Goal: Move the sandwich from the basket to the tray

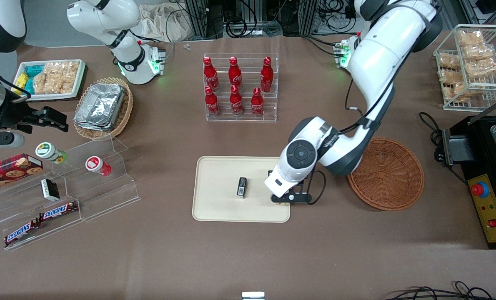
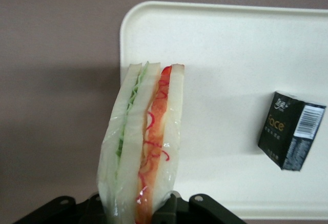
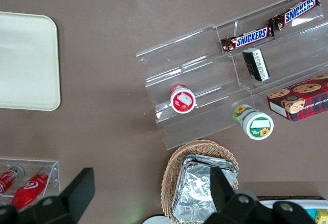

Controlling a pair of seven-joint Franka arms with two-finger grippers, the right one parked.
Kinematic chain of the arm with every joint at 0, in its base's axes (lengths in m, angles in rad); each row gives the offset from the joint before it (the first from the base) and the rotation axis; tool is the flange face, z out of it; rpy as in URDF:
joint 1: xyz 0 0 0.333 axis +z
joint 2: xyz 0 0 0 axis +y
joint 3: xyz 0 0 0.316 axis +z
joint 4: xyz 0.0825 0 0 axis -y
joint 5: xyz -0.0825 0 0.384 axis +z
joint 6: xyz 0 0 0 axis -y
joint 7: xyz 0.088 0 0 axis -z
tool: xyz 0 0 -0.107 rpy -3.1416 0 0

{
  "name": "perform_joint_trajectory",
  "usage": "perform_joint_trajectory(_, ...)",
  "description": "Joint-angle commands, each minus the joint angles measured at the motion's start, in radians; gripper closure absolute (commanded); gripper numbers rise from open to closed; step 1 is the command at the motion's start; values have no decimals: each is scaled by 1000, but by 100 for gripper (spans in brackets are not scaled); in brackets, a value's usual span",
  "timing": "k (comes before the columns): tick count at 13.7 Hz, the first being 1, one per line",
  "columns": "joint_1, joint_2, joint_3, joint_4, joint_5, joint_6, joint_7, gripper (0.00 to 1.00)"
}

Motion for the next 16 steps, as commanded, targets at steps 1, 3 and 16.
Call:
perform_joint_trajectory(1,-21,53,5,48,26,9,-33,100)
perform_joint_trajectory(3,-29,68,5,50,28,25,-50,100)
perform_joint_trajectory(16,28,-213,29,3,69,-168,-60,0)
